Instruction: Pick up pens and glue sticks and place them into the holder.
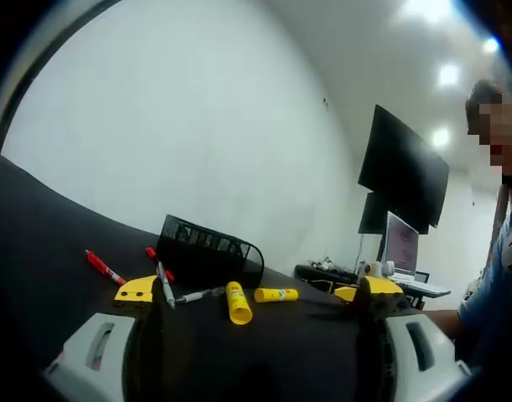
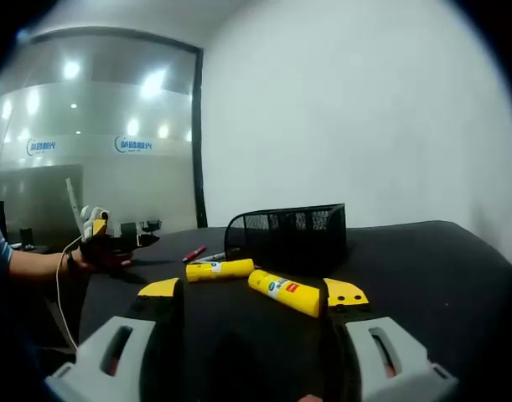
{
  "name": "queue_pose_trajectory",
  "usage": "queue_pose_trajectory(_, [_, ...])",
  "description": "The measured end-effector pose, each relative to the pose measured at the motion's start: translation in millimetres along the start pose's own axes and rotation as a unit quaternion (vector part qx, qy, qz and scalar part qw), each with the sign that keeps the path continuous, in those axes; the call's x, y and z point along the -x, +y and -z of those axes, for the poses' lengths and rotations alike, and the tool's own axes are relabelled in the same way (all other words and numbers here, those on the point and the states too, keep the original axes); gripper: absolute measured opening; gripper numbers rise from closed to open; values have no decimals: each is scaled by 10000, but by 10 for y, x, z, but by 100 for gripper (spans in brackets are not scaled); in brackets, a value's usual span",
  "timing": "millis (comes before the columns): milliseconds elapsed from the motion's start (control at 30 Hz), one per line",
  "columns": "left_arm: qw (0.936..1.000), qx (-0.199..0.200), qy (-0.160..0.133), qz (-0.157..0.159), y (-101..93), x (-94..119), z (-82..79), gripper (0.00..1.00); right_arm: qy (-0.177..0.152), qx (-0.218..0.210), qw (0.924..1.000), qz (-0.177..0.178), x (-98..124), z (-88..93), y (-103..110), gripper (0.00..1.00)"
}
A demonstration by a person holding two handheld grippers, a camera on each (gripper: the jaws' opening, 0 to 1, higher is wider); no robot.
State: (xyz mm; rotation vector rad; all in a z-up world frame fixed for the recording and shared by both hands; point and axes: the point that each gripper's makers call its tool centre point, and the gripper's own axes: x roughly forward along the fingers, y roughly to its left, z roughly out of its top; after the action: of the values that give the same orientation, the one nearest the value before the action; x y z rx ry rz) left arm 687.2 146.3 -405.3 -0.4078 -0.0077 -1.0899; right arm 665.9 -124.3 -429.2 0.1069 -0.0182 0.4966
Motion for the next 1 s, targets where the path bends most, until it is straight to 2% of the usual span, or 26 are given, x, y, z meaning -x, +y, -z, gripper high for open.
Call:
queue_pose_trajectory(200, [9999,81,-136,23,-35,7,-47,95,10,2,10000,0,-1,3,-1,61])
queue_pose_trajectory(633, [10000,-48,5,-7,-48,-5,4,94,90,60,9999,-10,-9,32,18,60])
queue_pose_trajectory(1000, [9999,-49,-111,-50,-60,16,-37,93,125,36,9999,23,-9,41,16,60])
